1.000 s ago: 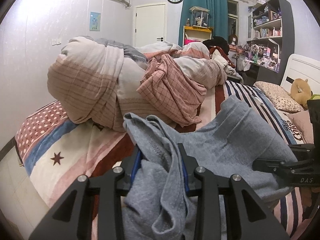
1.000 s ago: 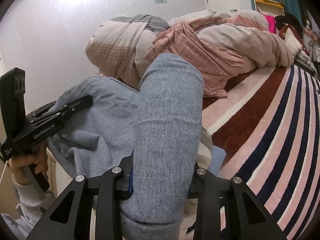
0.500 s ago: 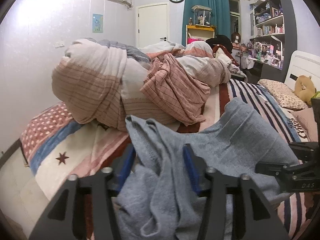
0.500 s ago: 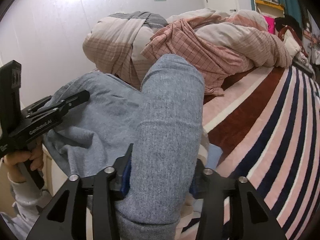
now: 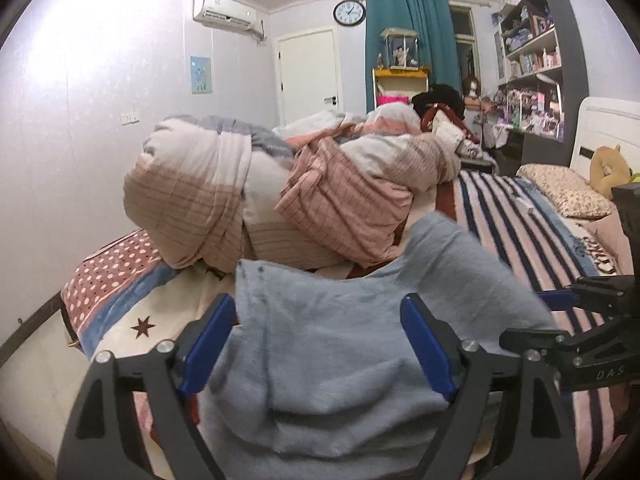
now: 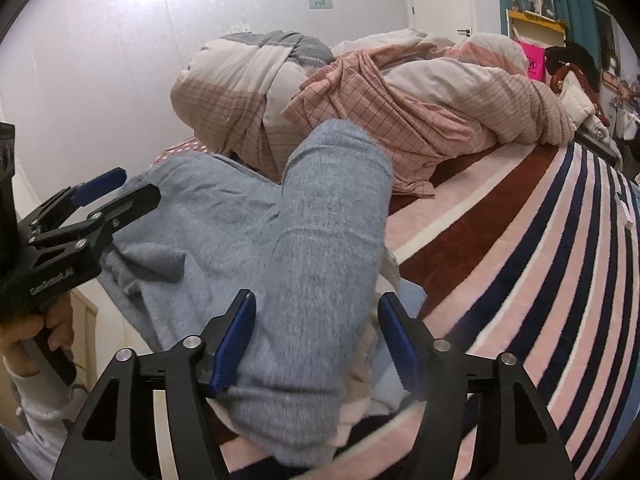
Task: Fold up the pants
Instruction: 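Lower the sweatpants onto the clothes pile and open both tools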
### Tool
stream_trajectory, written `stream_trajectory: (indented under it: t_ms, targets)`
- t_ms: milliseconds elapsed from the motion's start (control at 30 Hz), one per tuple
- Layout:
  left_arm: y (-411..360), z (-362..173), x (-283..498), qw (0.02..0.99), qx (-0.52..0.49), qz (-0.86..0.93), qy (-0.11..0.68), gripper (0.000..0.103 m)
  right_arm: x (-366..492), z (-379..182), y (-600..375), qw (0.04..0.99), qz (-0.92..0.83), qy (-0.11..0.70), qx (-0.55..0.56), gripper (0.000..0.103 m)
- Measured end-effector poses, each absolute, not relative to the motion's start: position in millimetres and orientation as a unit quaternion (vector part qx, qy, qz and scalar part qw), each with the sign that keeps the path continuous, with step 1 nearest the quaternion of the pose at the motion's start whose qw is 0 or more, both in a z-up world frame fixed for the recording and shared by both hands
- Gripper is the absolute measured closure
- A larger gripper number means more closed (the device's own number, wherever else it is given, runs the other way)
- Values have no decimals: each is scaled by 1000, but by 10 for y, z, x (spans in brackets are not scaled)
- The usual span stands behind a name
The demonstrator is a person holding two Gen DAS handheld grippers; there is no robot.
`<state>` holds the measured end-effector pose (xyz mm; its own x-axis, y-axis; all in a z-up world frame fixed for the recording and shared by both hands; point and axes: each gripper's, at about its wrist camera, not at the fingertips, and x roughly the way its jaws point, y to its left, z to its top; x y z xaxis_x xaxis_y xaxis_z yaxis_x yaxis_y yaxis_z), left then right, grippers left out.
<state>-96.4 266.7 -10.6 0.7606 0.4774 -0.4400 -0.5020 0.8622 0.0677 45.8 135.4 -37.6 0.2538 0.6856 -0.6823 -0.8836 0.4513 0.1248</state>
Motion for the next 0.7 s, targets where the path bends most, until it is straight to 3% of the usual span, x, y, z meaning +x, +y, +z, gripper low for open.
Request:
stream_trajectory:
  t_ms: [67, 167, 300, 367, 467, 700]
  targets:
    - [2516, -60, -977, 942, -22, 254, 218, 20, 423, -329, 1234, 782, 505, 338, -140, 31]
    - [2268, 22, -994, 949, -19, 242, 201, 15, 355, -224, 970, 793, 503, 316, -137, 30]
    - [1824, 174, -1003, 961, -14, 221, 168, 7, 287, -57, 488, 818, 488, 278, -125, 17]
    - [1640, 226, -997, 964, -11, 213, 156, 4, 242, 36, 181, 835, 473, 255, -119, 17]
    - [1323, 269, -976, 971, -14, 193, 140, 3, 171, 143, -279, 857, 450, 230, -105, 5]
    - [646, 228, -880, 981, -13, 147, 129, 2, -68, 202, -1317, 897, 394, 184, -81, 2]
